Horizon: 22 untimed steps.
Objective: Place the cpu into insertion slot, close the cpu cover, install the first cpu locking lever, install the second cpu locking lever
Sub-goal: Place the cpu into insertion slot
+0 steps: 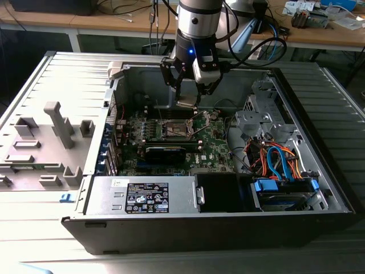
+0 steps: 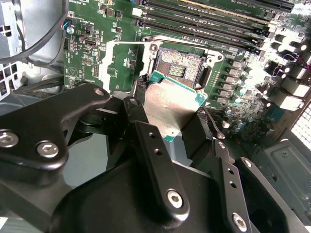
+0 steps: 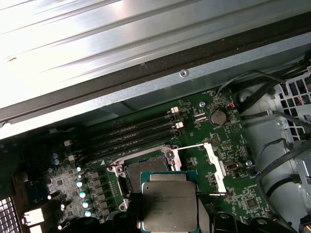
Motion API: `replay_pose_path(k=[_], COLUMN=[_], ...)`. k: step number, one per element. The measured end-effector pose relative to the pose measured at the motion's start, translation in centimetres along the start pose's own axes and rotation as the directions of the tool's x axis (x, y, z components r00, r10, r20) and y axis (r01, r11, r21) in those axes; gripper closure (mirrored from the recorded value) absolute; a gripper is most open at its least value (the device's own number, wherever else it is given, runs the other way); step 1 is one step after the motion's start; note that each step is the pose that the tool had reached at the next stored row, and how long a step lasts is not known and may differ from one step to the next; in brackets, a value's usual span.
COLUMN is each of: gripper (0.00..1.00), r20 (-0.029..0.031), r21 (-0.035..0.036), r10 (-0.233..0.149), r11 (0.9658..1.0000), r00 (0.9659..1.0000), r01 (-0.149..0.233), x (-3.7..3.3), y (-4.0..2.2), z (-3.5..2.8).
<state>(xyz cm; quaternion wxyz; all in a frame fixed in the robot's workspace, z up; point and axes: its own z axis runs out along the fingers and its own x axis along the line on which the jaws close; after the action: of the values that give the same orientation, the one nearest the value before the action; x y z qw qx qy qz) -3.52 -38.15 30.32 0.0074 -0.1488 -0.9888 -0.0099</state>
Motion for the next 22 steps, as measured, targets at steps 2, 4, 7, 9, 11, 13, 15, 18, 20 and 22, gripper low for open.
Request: replay_pose_path(k=[2,4,7,9,11,13,15,18,20,22], gripper=[0.45,0.45,0.45,0.45,0.45,0.45,0.45,0.45,0.45,0.45], r20=[0.0001,0.0001,0.0001,0.0001,0.0001,0.0002,0.0003,0.0003,0.0004,0.0006], r21=[-0.0001,-0.0001,0.0000,0.0000,-0.0001,-0.0002,-0.0002,-0.0003,-0.0005,-0.0007], r10=[0.004,0.005,0.006,0.007,0.008,0.010,0.016,0.017,0.026,0.037], r11=[1.0000,1.0000,1.0000,1.0000,1.0000,0.9999,0.9999,0.9999,0.9996,0.9993], r00=[1.0000,1.0000,1.0000,1.0000,1.0000,0.9999,0.9999,0.9999,0.9996,0.9993], r01=[-0.004,-0.005,-0.006,-0.007,-0.008,-0.010,-0.016,-0.017,-0.026,-0.037], x=[0.00,0.00,0.00,0.00,0.00,0.00,0.00,0.00,0.00,0.00], y=[0.00,0.00,0.00,0.00,0.00,0.00,0.00,0.00,0.00,0.00], z=[0.00,0.00,0.00,0.00,0.00,0.00,0.00,0.01,0.01,0.01])
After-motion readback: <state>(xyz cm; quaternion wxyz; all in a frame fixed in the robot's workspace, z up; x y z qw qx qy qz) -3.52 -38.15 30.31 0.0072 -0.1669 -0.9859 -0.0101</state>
